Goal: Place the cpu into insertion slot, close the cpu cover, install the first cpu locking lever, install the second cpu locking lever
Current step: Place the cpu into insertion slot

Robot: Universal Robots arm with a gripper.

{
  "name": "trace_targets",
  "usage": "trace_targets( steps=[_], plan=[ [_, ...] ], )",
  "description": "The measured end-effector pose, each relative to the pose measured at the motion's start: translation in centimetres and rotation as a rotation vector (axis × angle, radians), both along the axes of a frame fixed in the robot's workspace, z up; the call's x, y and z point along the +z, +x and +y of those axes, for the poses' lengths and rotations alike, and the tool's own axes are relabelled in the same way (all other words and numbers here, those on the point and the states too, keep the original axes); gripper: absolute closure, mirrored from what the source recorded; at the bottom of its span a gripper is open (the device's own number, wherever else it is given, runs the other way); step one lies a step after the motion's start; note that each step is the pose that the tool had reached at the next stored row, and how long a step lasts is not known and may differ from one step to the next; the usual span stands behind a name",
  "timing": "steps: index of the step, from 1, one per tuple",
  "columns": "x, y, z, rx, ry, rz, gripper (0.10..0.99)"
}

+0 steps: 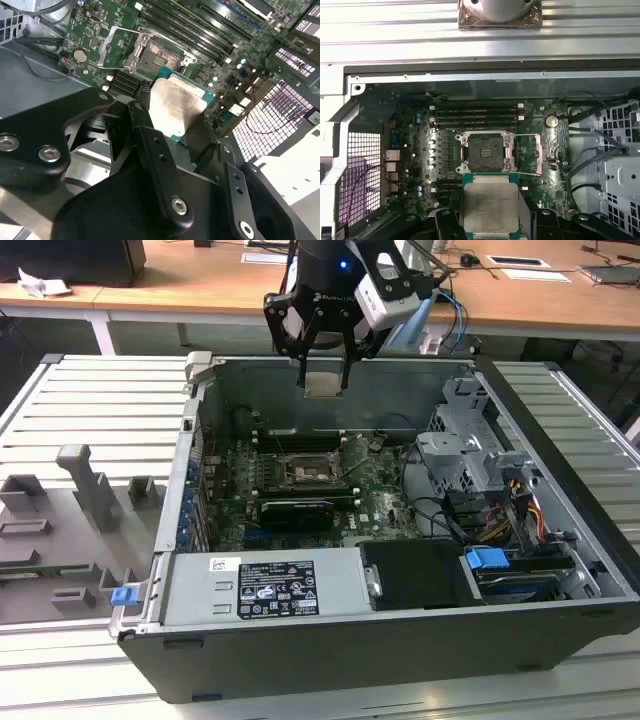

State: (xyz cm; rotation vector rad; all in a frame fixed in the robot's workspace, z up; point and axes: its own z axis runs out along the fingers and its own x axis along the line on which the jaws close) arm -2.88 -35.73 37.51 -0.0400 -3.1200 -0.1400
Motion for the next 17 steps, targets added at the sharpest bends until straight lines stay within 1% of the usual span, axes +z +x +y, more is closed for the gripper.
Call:
trace_targets(
  steps=[3, 7, 8, 9, 13, 15, 17],
  plan=[
    [0.00, 0.00, 0.00, -0.013, 0.000, 0.0000, 0.557],
    [-0.01, 0.00, 0.00, -0.073, -0.001, 0.0000, 0.557],
    [-0.02, 0.01, 0.00, -0.101, -0.001, 0.0001, 0.557],
    [-0.02, 0.01, 0.00, -0.118, -0.001, 0.0001, 0.557],
    [-0.12, 0.00, 0.00, -0.139, -0.001, 0.0001, 0.557],
    [-0.63, 0.00, -0.03, -0.140, -0.001, 0.0000, 0.557],
    [-0.80, 0.00, -0.03, -0.140, -0.001, 0.0001, 0.557]
  ],
)
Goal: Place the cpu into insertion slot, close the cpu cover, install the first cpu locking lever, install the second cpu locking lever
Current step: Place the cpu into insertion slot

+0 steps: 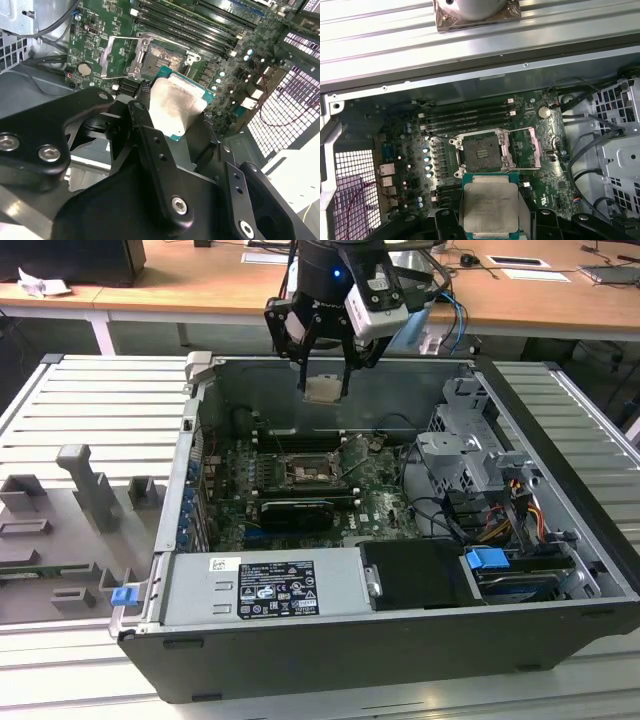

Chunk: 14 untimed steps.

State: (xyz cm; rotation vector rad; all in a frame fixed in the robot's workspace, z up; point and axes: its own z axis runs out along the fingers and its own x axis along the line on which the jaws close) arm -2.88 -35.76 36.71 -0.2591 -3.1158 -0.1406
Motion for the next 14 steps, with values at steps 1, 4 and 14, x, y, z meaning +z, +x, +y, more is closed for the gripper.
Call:
trace_targets(
  steps=[1, 4, 14],
  plan=[
    [-0.02, 0.00, 0.00, -0.004, 0.000, 0.0000, 0.557],
    [-0.06, 0.00, 0.00, -0.040, 0.000, -0.0001, 0.557],
    [-0.45, 0.00, 0.01, -0.184, 0.000, -0.0001, 0.557]
  ],
)
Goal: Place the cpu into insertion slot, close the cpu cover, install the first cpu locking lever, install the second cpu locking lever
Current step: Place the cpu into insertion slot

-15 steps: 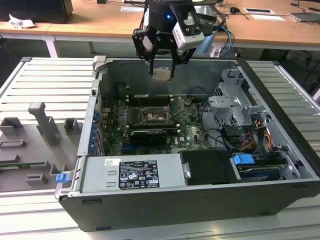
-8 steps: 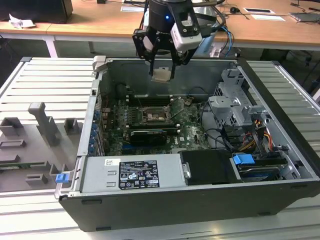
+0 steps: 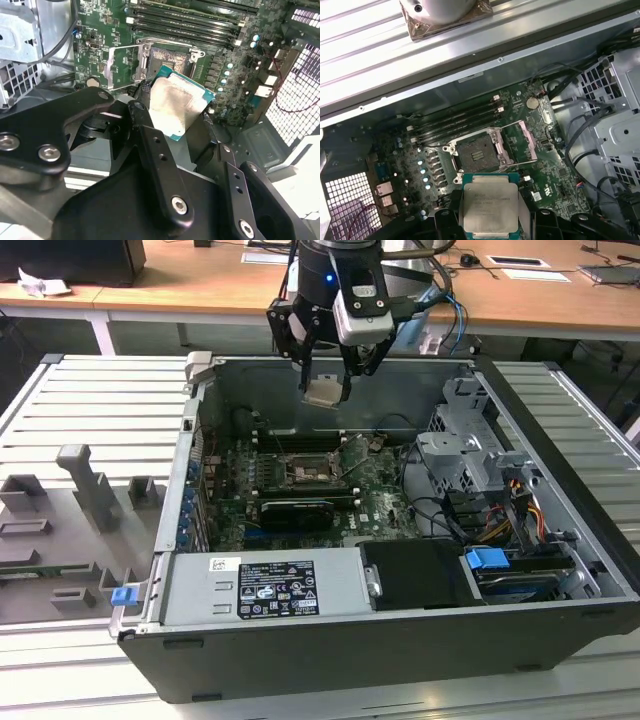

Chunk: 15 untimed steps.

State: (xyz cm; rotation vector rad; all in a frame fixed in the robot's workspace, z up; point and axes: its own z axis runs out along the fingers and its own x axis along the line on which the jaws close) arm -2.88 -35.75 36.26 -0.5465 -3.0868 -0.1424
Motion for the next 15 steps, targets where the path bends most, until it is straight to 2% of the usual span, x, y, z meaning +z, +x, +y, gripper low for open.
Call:
trace_targets(
  steps=[15],
  plan=[
    [-0.75, -0.01, 0.02, -0.086, 0.000, 0.0000, 0.557]
  ],
)
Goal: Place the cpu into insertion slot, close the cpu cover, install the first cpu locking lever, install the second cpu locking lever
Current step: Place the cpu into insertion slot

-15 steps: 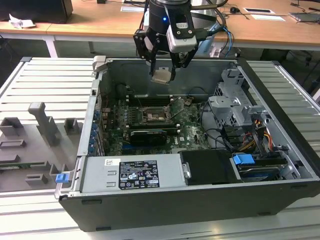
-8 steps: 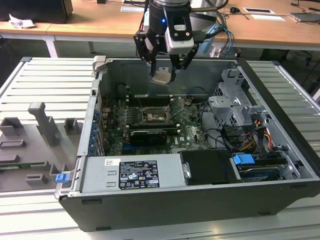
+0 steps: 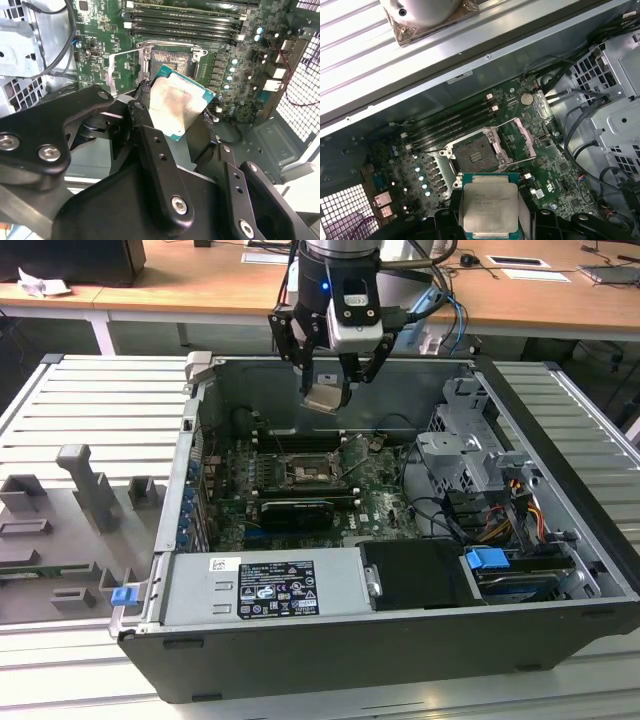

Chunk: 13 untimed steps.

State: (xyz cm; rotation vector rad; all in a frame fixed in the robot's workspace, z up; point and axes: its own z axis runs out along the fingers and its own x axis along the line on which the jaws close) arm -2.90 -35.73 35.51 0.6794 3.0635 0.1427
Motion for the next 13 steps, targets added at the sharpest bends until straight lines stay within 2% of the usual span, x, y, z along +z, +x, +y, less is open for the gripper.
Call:
trace_targets(
  steps=[3, 8, 13],
  plan=[
    [-0.14, -0.01, 0.02, -0.027, 0.000, 0.0000, 0.557],
    [-0.34, -0.01, 0.04, -0.116, 0.000, 0.0000, 0.557],
    [-0.49, -0.02, 0.04, -0.174, 0.000, 0.0002, 0.557]
  ],
)
